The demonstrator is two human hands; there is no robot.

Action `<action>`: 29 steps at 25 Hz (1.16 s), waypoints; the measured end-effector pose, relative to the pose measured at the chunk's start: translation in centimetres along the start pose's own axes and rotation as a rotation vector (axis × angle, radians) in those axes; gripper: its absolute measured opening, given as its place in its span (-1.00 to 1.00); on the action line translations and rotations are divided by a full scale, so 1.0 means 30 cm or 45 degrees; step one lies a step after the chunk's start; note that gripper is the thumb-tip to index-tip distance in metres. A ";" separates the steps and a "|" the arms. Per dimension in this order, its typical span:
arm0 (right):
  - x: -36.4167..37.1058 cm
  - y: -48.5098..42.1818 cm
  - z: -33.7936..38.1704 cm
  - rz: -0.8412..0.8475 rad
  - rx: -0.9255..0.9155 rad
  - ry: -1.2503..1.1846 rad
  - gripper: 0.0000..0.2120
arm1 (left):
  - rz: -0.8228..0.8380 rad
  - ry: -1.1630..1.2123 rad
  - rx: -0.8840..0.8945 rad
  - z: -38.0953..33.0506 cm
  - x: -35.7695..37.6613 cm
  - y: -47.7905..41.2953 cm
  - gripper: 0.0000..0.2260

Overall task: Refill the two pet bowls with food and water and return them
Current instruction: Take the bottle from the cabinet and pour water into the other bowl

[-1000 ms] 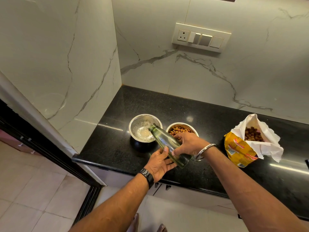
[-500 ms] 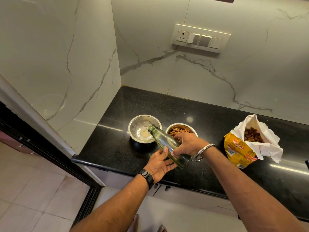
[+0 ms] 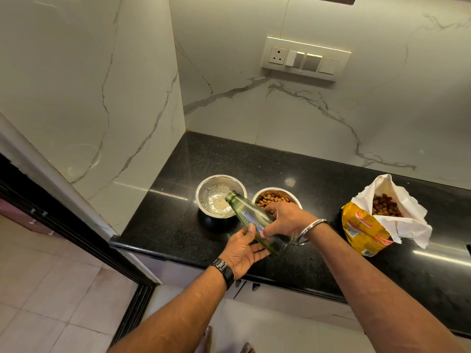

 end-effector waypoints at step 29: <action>0.079 0.170 -0.181 -0.446 -0.150 -0.699 -0.18 | 0.068 -0.908 0.420 -0.109 0.145 0.016 -0.43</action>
Point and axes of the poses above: each hand's wrist, its own y-axis away from the middle knuckle, its own x-axis out of the palm, z = x × y, the point moved 5 cm from there along -y, towards the middle knuckle
